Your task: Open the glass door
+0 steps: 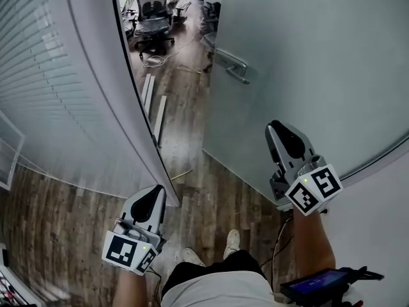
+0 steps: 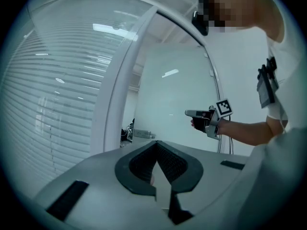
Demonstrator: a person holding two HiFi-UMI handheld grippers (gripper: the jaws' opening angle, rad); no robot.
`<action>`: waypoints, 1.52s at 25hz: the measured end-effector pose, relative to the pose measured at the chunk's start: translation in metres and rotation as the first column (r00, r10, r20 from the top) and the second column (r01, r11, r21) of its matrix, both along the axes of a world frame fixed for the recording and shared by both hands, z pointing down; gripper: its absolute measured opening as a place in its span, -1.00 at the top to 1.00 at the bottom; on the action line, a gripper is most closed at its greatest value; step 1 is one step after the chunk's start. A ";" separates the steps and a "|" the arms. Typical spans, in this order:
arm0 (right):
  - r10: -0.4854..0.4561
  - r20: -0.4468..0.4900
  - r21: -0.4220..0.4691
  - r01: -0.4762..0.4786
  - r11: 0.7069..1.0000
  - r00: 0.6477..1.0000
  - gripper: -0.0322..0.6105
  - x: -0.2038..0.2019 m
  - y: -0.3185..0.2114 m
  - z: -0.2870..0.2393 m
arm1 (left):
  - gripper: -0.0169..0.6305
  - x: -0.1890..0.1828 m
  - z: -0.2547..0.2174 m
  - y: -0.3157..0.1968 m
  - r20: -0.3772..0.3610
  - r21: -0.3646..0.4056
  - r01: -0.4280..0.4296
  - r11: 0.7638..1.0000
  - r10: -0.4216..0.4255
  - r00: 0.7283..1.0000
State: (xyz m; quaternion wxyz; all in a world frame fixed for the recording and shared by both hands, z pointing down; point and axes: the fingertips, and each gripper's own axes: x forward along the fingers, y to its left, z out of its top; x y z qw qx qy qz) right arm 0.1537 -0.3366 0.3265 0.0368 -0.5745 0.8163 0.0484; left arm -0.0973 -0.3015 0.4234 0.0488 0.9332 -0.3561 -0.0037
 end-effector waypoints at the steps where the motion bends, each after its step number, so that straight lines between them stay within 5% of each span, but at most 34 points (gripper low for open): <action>1: -0.002 0.002 0.001 0.002 1.000 1.000 0.73 -0.004 0.011 0.006 | 0.94 -0.001 0.007 0.004 0.000 0.005 -0.004 1.000 0.004 1.000; 8: -0.038 0.086 -0.056 0.043 0.997 0.996 0.75 -0.037 0.066 -0.001 | 0.94 -0.016 -0.003 0.028 0.008 0.008 -0.006 1.000 0.006 1.000; 12: -0.052 0.052 -0.078 0.056 0.995 0.997 0.78 -0.043 0.078 0.000 | 0.94 -0.020 -0.004 0.030 0.008 -0.017 0.032 0.999 -0.032 0.999; 17: -0.072 0.022 -0.100 0.073 0.992 0.997 0.79 -0.027 0.100 0.029 | 0.94 -0.008 0.010 0.042 0.009 -0.027 0.078 0.997 -0.078 0.997; 29: -0.145 0.042 -0.085 0.148 0.985 0.988 0.89 0.037 0.179 -0.043 | 0.94 0.059 -0.082 0.131 0.023 -0.017 0.130 0.991 -0.130 0.991; 38: -0.241 0.080 -0.057 0.246 0.968 0.967 0.89 0.034 0.210 -0.046 | 0.94 0.057 -0.100 0.188 0.070 0.007 0.218 0.976 -0.218 0.973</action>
